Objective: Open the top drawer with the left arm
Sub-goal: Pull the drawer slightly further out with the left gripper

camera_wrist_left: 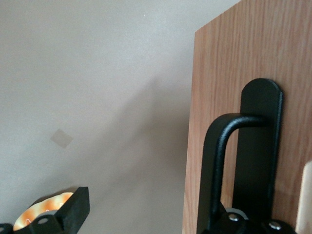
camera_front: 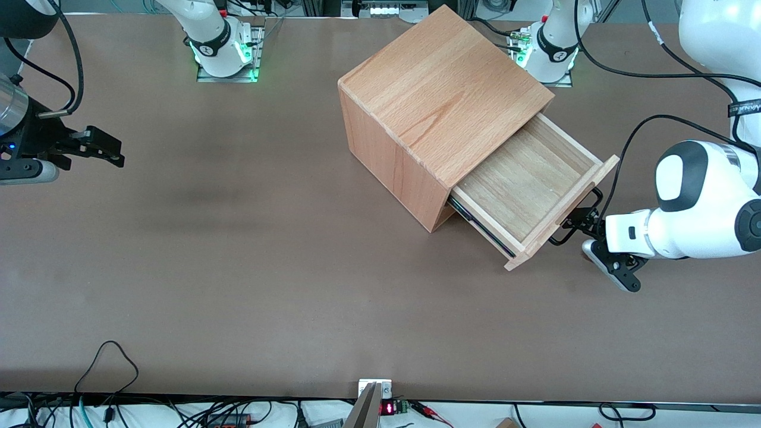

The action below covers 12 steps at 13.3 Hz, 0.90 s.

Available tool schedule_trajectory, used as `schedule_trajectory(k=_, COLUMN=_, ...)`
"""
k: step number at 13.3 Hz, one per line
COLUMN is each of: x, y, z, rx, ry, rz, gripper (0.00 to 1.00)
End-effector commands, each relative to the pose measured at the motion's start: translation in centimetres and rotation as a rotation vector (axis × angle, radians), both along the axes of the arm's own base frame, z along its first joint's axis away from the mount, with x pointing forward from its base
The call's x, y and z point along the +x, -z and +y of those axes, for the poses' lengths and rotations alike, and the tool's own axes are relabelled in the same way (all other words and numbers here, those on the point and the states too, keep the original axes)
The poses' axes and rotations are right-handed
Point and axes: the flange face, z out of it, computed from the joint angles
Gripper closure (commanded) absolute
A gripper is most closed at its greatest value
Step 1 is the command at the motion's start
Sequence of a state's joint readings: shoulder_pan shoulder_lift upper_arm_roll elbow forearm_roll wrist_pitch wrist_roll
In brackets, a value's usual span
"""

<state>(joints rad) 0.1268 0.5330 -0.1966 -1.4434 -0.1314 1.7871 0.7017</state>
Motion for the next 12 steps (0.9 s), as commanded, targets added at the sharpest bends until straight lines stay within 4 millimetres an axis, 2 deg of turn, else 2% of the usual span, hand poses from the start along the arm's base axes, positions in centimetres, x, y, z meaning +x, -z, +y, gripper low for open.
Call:
schedule_trajectory(k=1, x=0.9, y=0.5, z=2.2, rx=0.071, ry=-0.089, rz=-0.022, gripper=0.0)
schedule_trajectory(k=4, x=0.3, y=0.6, z=2.1, rx=0.049, ry=-0.089, rz=0.036, gripper=0.0)
schedule_trajectory(k=12, x=-0.4, y=-1.1, z=2.6, rx=0.019, ry=-0.089, rz=0.118, gripper=0.0)
